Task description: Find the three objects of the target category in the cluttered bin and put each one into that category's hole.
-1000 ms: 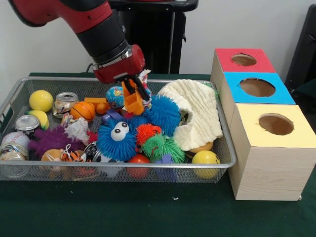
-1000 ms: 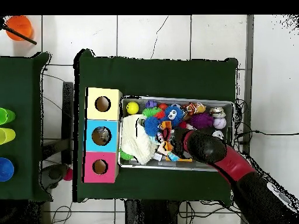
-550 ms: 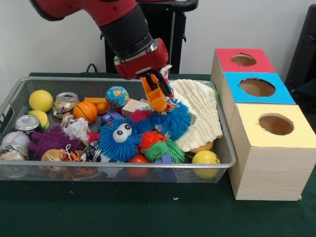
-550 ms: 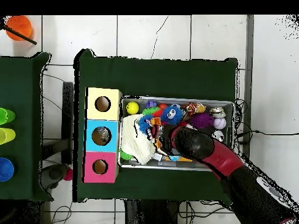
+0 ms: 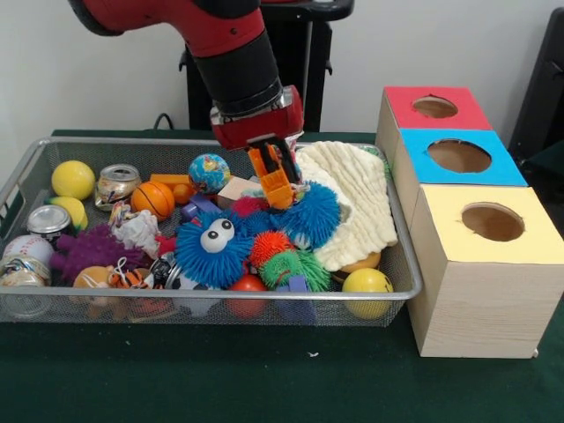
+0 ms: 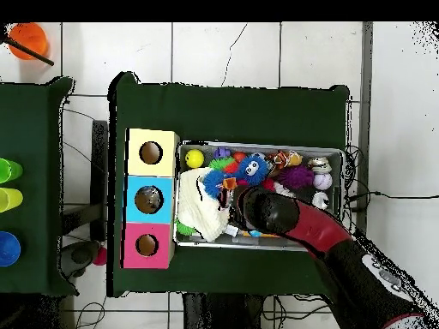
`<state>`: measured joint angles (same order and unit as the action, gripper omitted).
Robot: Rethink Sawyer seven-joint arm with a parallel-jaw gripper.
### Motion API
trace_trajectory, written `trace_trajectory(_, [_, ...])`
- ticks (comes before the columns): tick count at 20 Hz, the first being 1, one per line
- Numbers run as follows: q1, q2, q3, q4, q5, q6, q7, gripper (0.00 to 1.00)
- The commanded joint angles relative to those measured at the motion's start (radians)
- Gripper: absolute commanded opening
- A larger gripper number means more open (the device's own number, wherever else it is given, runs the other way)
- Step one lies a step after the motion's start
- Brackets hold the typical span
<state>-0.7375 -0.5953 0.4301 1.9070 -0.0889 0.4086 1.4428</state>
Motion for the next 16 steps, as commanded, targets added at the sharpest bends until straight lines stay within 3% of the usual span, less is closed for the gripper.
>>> trace_trajectory(1, [0.043,0.016,-0.141,-0.147,-0.101,0.118,0.04,0.0])
trace_trajectory(6, [0.073,0.013,-0.185,-0.219,-0.151,0.246,-0.006,0.0])
trace_trajectory(11, [0.058,0.006,-0.181,-0.263,-0.237,0.304,-0.089,0.0])
trace_trajectory(16, [0.031,0.01,-0.149,-0.314,-0.374,0.31,-0.203,0.0])
